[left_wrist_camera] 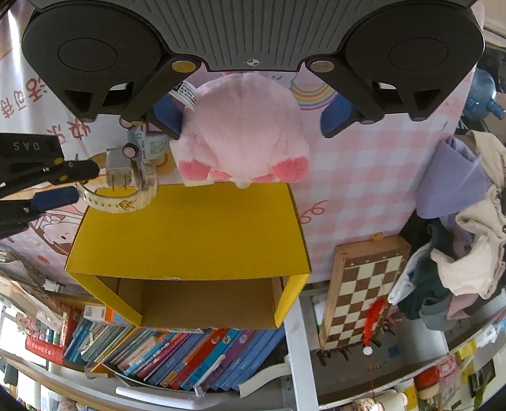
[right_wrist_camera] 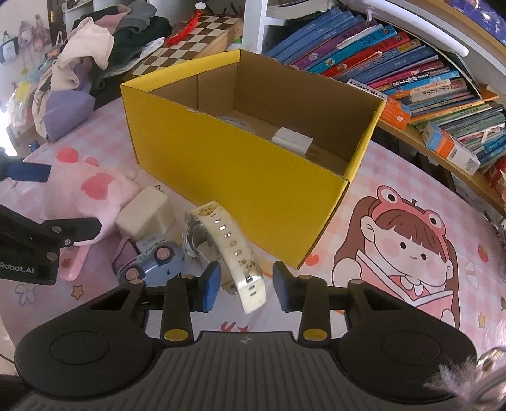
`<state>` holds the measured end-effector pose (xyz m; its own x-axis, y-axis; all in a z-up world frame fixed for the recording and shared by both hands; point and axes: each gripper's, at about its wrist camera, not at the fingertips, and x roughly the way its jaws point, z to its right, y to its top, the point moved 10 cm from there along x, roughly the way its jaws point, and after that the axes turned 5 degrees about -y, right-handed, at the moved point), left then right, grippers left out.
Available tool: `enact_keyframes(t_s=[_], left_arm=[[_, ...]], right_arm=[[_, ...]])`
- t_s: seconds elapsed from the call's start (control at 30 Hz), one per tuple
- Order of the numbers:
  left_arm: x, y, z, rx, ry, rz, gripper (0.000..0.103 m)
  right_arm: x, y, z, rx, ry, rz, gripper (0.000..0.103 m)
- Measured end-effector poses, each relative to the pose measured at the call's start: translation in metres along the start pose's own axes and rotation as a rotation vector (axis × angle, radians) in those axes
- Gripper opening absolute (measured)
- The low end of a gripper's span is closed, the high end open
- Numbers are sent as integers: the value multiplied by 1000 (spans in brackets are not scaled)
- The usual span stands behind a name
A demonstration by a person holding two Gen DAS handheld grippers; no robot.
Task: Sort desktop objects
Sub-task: 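Grasp the white watch band with the right tool while the left tool approaches the pink plush, then lift the watch band with the right tool while the left tool grasps the pink plush toy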
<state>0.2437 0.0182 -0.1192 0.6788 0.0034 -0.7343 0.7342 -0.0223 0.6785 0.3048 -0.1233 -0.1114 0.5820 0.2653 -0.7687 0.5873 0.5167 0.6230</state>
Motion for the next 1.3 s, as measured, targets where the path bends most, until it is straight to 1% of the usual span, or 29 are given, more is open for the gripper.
enact_keyframes(t_s=[0.03, 0.07, 0.17, 0.23, 0.33, 0.43, 0.57, 0.67, 0.77, 0.9, 1.07, 1.3], left_arm=[[1, 0, 2, 3, -8, -3, 74], [2, 0, 3, 8, -12, -5, 74], [1, 1, 4, 23, -15, 2, 68], [0, 1, 3, 23, -21, 6, 64], [-3, 2, 0, 19, -22, 16, 61], [-9, 3, -4, 14, -26, 28, 60], [-20, 6, -12, -8, -23, 54, 60], [-29, 8, -19, -29, -26, 73, 60], [-35, 8, -21, -36, -37, 82, 60], [-41, 7, -19, -30, -59, 95, 60], [-51, 9, -15, -17, -86, 121, 60], [-64, 9, -15, -11, -119, 150, 60]], right_arm=[[1, 1, 0, -3, 4, 1, 24], [1, 2, -1, -5, 7, 2, 22], [-1, 2, -1, -6, 12, 11, 17], [-4, 3, 1, 26, 26, 11, 16], [-9, 4, 5, 90, 56, 7, 15], [-12, 1, 16, 255, 125, -32, 15], [-15, -12, 33, 487, 205, -89, 15], [-20, -23, 40, 599, 233, -106, 15], [-31, -27, 41, 660, 246, -91, 15], [-47, -22, 37, 693, 258, -51, 15], [-62, -19, 34, 751, 280, -21, 15], [-78, -19, 27, 785, 276, 11, 15]])
